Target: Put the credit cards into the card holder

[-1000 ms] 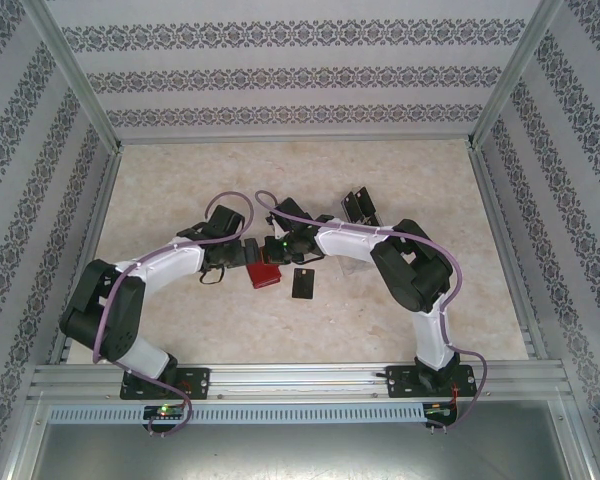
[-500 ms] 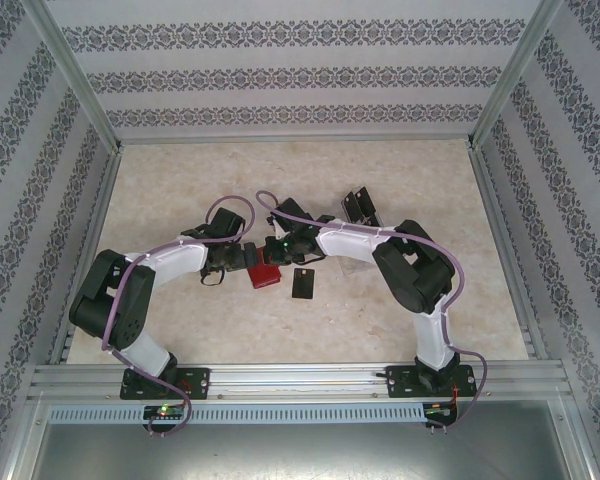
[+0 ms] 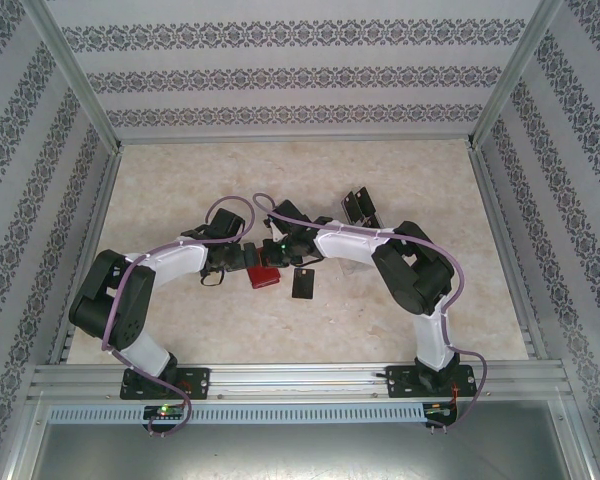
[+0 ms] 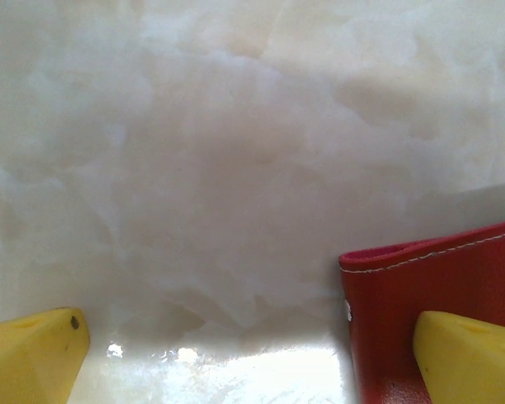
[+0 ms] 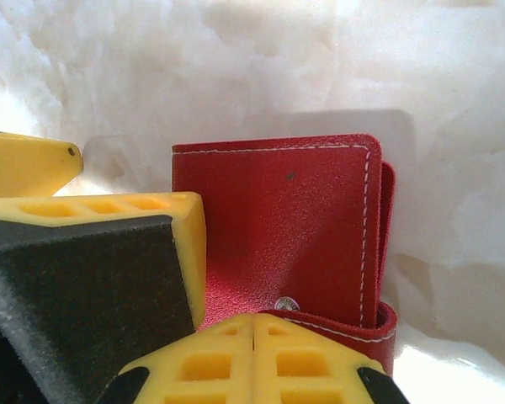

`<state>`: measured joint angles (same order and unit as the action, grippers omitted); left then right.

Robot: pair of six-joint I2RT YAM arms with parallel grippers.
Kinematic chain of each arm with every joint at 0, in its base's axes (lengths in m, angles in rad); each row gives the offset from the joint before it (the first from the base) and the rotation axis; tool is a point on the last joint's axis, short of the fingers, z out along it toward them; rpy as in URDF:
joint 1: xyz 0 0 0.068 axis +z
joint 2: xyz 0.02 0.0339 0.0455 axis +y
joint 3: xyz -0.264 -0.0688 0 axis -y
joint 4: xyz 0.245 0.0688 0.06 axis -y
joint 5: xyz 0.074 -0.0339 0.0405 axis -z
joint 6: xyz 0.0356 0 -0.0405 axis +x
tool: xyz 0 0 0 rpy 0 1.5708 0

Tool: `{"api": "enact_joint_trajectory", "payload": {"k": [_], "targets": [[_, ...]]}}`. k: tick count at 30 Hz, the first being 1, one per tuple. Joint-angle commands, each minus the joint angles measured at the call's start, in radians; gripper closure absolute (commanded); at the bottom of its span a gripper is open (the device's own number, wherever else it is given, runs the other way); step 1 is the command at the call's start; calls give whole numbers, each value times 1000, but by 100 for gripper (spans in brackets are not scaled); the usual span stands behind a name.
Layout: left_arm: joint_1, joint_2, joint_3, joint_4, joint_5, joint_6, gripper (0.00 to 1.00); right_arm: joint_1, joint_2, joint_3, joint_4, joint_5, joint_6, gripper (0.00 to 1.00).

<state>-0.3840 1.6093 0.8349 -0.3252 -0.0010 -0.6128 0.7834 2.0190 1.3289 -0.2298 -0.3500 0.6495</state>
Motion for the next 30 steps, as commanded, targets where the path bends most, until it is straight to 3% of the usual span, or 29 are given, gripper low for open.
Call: {"api": "enact_joint_trajectory", "payload": {"k": [1, 18, 30], "targets": [[11, 18, -35, 12, 23, 5, 0, 12, 6, 33, -14, -12, 5, 100], [11, 14, -41, 12, 24, 5, 0, 7, 62, 10, -17, -3, 7, 100], [11, 6, -52, 16, 31, -2, 0, -17, 109, 4, -81, 91, 12, 100]]}}
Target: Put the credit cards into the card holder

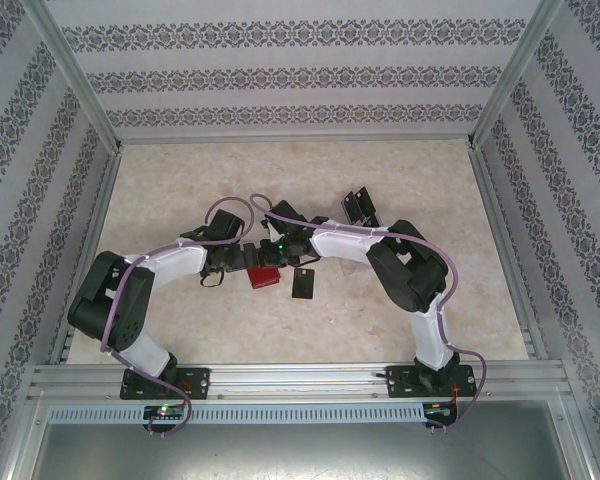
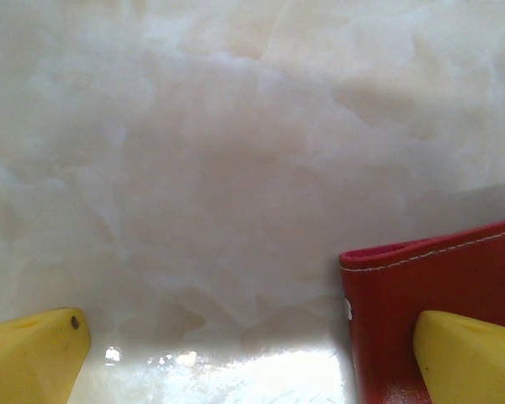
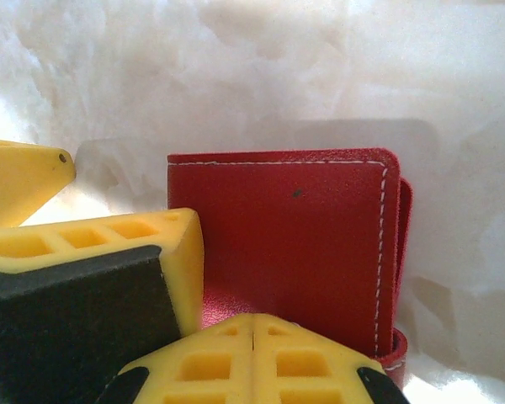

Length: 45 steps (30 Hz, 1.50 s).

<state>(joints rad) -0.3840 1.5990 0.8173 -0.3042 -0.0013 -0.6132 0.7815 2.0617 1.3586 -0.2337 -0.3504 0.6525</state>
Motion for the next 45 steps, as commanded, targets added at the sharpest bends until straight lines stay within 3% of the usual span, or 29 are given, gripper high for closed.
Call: {"api": "enact_joint_trajectory", "payload": {"k": [1, 18, 33, 45], "targets": [[10, 17, -35, -4, 31, 0, 0, -19, 73, -30, -83, 97, 12, 100], [9, 6, -55, -1, 51, -11, 0, -57, 164, -26, -144, 64, 24, 100], [9, 6, -60, -6, 52, -7, 0, -40, -56, -3, -62, -27, 25, 100], [8, 13, -64, 2, 52, -6, 0, -32, -31, 20, -50, -32, 38, 100]]}}
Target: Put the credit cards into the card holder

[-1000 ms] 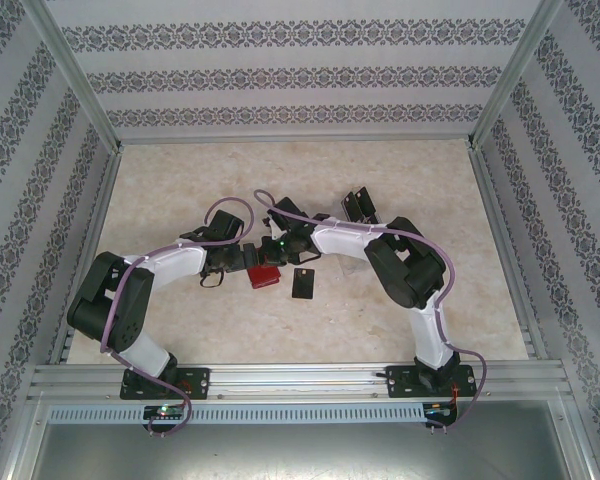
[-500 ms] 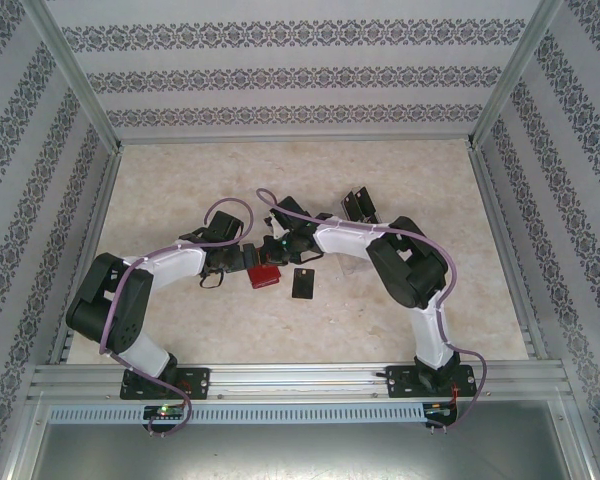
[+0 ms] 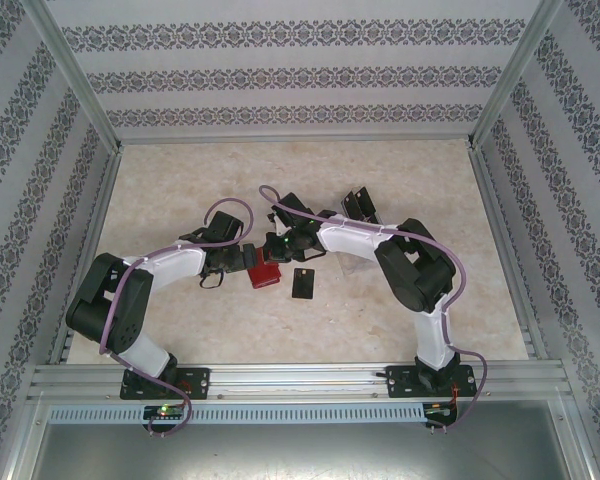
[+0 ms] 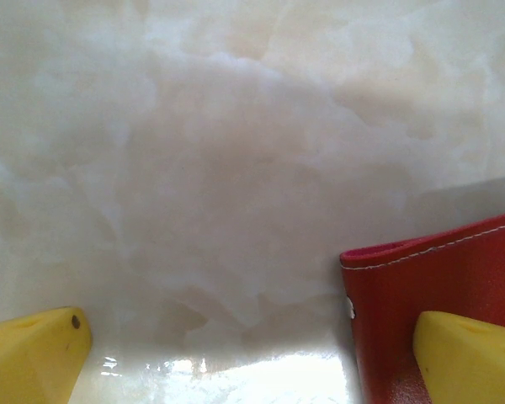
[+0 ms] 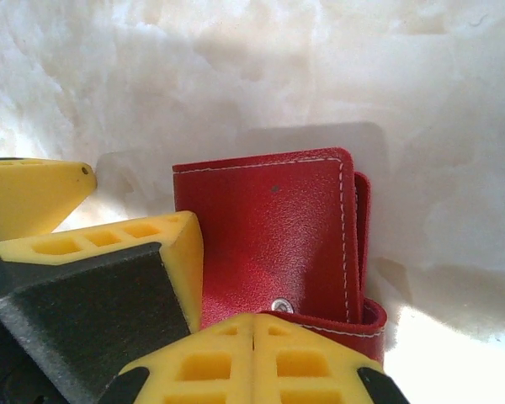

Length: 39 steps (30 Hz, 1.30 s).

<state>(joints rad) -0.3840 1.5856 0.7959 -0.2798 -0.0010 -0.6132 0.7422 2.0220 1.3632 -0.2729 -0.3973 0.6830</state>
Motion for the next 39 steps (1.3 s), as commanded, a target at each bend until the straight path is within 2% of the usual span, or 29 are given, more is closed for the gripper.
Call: {"api": "enact_joint_trajectory", "payload": {"k": [1, 17, 39], "targets": [[9, 27, -42, -22, 52, -6, 0, 8, 13, 17, -8, 14, 9, 100], [9, 30, -46, -18, 54, -6, 0, 28, 77, 63, -12, 4, 16, 100], [10, 23, -46, -24, 46, -4, 0, 8, 22, -74, 21, 35, 27, 100]]}}
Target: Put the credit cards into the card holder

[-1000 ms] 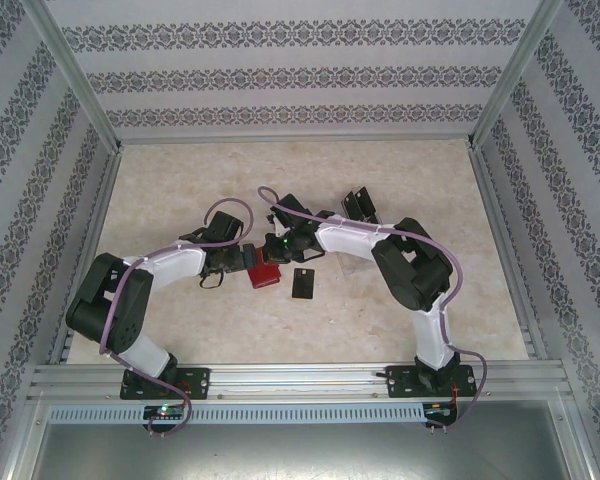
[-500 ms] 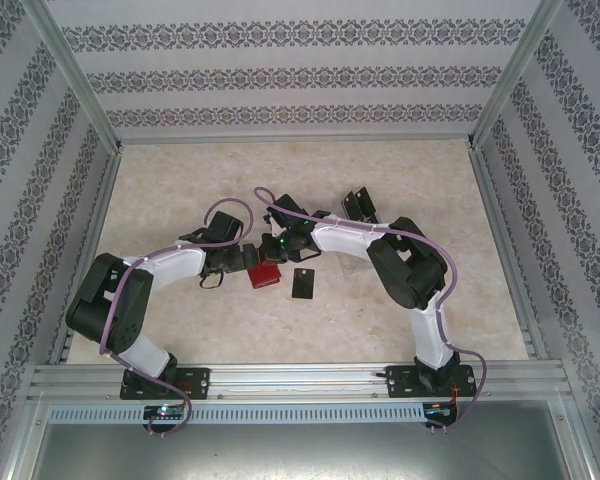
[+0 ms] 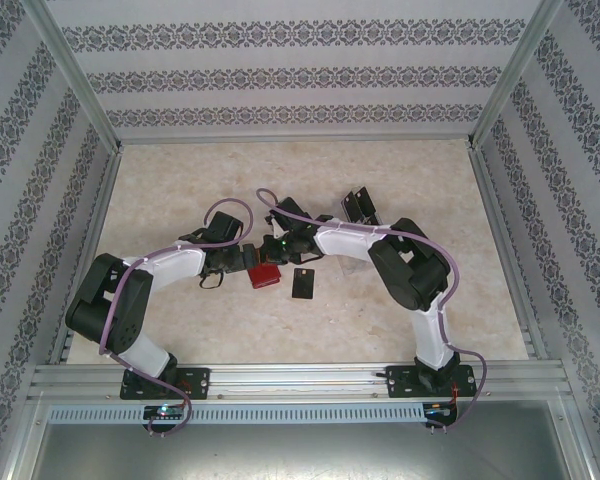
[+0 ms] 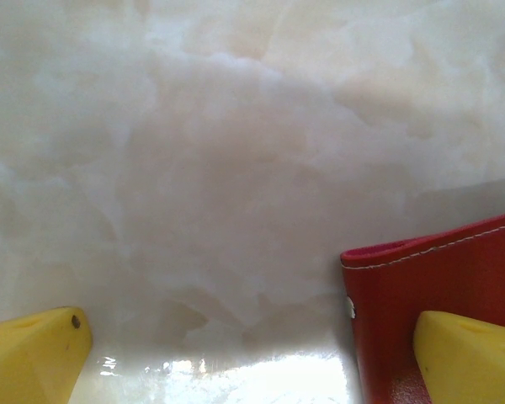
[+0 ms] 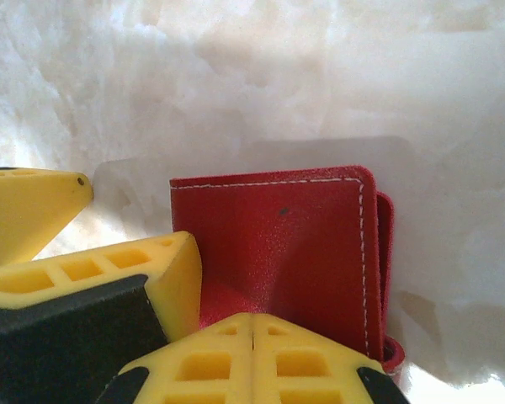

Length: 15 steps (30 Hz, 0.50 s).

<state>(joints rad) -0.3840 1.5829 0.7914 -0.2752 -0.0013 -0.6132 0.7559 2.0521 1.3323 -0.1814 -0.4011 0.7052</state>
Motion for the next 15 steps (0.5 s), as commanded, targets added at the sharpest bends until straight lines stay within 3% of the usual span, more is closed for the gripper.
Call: {"api": "enact_joint_trajectory", "payload": {"k": [1, 15], "targets": [[8, 26, -42, -27, 46, -3, 0, -8, -12, -47, -71, 41, 4, 100], [9, 34, -44, -24, 49, -4, 0, 21, 45, 21, -76, 9, 4, 100]]}}
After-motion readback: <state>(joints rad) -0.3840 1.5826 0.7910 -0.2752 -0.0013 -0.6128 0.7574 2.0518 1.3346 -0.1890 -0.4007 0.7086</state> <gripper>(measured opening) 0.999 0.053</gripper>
